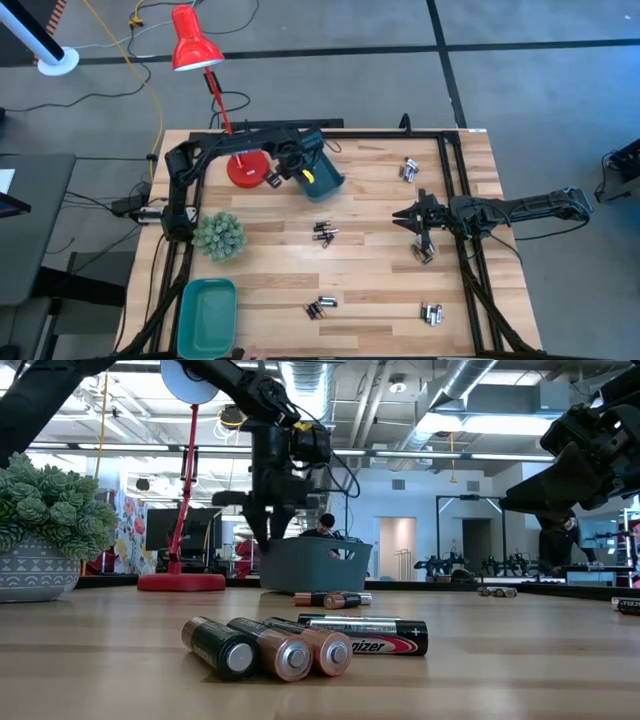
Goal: Sort batteries
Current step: Move the green bin into the top left of the table
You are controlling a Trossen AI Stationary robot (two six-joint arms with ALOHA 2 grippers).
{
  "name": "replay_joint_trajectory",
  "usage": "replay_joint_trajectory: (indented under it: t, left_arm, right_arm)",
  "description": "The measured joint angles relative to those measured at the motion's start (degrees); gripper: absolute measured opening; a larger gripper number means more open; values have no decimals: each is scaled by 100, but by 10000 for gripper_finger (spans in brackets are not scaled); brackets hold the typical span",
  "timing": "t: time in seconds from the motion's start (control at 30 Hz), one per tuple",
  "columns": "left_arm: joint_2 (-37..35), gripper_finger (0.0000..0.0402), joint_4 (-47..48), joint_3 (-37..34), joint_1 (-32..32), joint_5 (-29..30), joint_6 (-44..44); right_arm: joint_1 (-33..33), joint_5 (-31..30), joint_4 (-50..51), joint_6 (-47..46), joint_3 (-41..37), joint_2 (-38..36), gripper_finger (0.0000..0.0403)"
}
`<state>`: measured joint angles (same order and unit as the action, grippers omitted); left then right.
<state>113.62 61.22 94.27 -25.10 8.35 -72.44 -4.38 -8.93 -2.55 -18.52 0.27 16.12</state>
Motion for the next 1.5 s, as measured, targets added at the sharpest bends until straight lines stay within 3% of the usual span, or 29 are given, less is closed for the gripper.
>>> replay_joint_trajectory:
  t: [0.2,0.3,0.4,0.47,0.6,0.87,1.07,1.33,1.5]
  left_arm:
    - [0,93,901,476,61,-38,383]
    - [0,93,1223,612,109,-61,980]
    - [0,93,1373,637,122,-401,2026]
    - [0,93,1351,639,108,-696,3177]
    - [0,92,1462,639,21,-665,5345]
    - [-275,69,2048,632,43,-657,7213]
    - [-1257,48,1653,-96,193,-600,8091]
    - [-3267,36,540,-1690,315,-364,9564]
    - [-4408,36,437,-2423,490,-180,10570]
  right_arm:
    - [-2,0,0,0,1,-1,118]
    - [0,0,-2,0,2,-2,118]
    - [0,0,0,0,2,0,118]
    - [0,0,-1,0,1,-1,118]
    - [-2,0,-1,0,1,-1,118]
    - [0,-1,-1,0,1,-2,118]
    - [-2,0,-2,0,2,-2,118]
    - [-2,0,-1,0,1,0,118]
    - [-2,-1,-1,0,2,-1,118]
